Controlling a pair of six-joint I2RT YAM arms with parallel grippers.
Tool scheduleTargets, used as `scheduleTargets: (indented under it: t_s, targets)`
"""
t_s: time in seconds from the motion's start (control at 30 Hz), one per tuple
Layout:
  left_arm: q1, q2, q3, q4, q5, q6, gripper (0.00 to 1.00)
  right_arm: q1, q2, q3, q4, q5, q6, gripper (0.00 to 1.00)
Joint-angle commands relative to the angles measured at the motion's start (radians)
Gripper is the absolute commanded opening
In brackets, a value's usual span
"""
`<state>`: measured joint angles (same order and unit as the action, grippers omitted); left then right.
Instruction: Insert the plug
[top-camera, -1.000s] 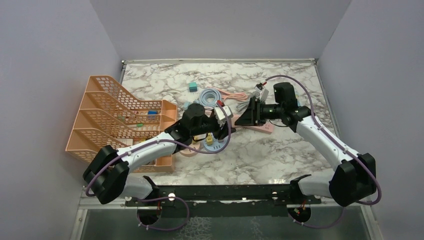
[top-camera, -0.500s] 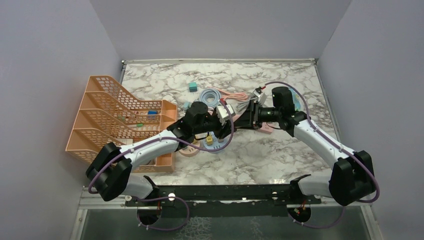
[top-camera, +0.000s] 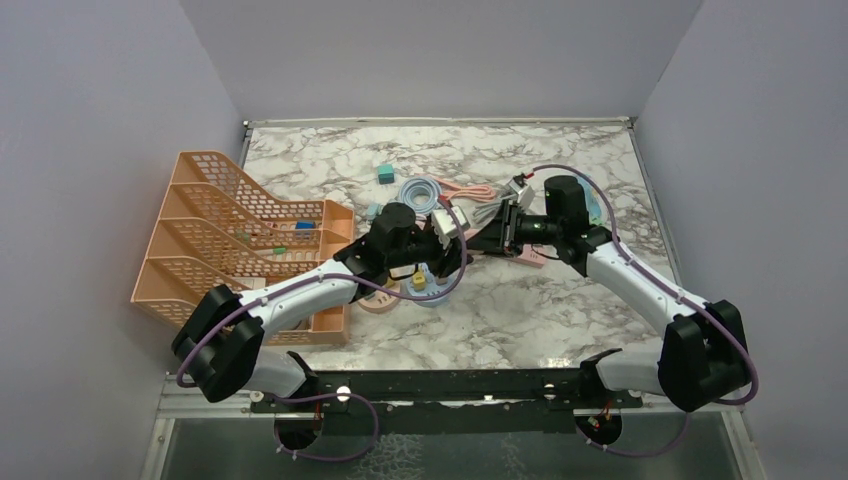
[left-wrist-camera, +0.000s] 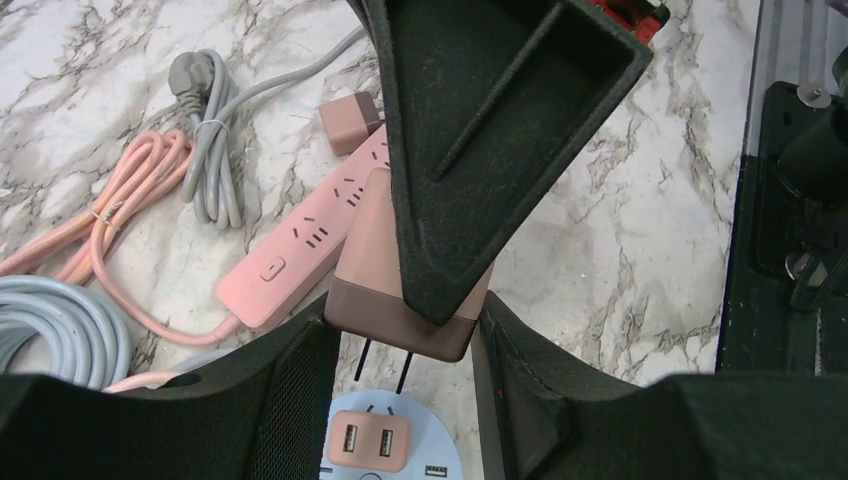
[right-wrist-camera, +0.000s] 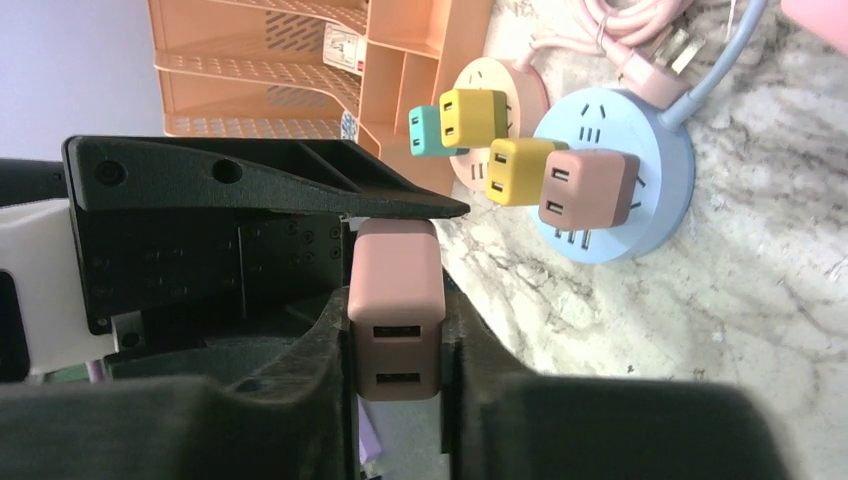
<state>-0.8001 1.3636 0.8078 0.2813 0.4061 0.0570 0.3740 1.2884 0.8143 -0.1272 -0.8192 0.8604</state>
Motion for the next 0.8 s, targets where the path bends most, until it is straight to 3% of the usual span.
scheduleTargets:
  t_s: [0.0, 0.1, 0.2, 0.4, 0.57, 0.77]
  targets:
    - [-0.005, -0.035, 0.000, 0.026, -0.091, -0.033, 0.46, 0.008, 0.010, 0.060, -0.091, 0.090, -0.112, 0.01]
    - [-0.004, -0.065, -0.015, 0.010, -0.202, -0.076, 0.55, 0.007, 0.042, 0.122, -0.202, 0.176, -0.294, 0.01]
    - [-0.003, -0.106, -0.026, -0.046, -0.354, -0.127, 0.71, 0.008, 0.098, 0.186, -0.291, 0.231, -0.475, 0.01]
    - [0.003, -0.180, -0.007, -0.236, -0.585, -0.294, 0.81, 0.007, 0.225, 0.353, -0.455, 0.387, -0.758, 0.01]
    - [0.002, -0.235, 0.050, -0.413, -0.621, -0.386, 0.83, 0.008, 0.287, 0.433, -0.514, 0.402, -0.963, 0.01]
    - [0.002, -0.339, 0.028, -0.428, -0.569, -0.440, 0.85, 0.007, 0.326, 0.473, -0.608, 0.416, -1.145, 0.01]
